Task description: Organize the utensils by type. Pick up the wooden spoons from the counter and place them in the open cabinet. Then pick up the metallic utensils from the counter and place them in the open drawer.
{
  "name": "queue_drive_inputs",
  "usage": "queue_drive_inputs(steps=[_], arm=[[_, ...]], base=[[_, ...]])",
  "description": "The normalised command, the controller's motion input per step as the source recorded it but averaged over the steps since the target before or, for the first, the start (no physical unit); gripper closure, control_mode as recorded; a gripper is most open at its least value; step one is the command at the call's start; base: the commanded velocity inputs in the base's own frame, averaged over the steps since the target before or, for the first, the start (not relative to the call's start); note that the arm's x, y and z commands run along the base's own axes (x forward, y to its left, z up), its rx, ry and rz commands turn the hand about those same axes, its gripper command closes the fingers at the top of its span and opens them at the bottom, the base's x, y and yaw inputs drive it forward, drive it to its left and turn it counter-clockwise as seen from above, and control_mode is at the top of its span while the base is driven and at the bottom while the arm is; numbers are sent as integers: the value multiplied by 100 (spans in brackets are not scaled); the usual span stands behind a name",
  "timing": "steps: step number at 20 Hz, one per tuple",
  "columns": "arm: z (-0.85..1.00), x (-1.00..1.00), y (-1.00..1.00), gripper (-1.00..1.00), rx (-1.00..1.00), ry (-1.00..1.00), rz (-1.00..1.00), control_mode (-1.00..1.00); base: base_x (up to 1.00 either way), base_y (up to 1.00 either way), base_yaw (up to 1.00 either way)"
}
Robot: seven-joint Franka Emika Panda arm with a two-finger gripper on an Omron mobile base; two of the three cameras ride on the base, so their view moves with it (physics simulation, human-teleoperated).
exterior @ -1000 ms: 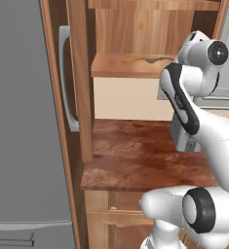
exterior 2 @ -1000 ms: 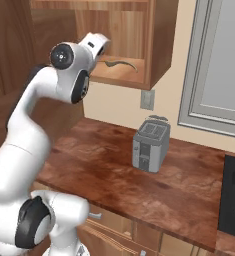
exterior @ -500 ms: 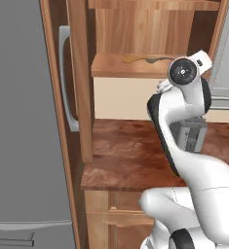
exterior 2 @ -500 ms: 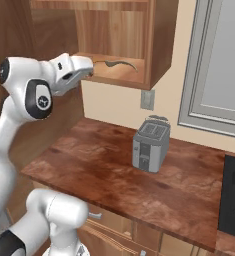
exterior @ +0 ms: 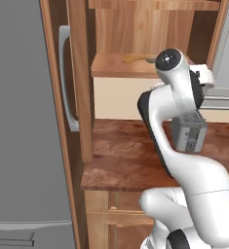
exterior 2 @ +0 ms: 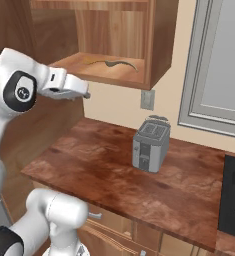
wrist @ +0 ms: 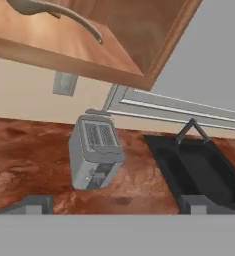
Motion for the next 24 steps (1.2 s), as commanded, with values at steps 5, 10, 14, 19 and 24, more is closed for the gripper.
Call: queue_drive_inputs(steps=[5, 10, 14, 19, 24], arm=[[-19, -27, 0, -100, 31, 8, -10, -100], [-11, -22, -1, -100, 30, 5, -1, -100], [0, -3, 0, -100, 12, 0, 0, -100], [0, -30, 0, -100, 15, -5, 0, -100], [-2, -31, 0, -100, 7, -5, 0, 100]], base=[[0, 0, 0], [0, 0, 0], [0, 0, 0], [0, 0, 0], [-27, 0, -2]])
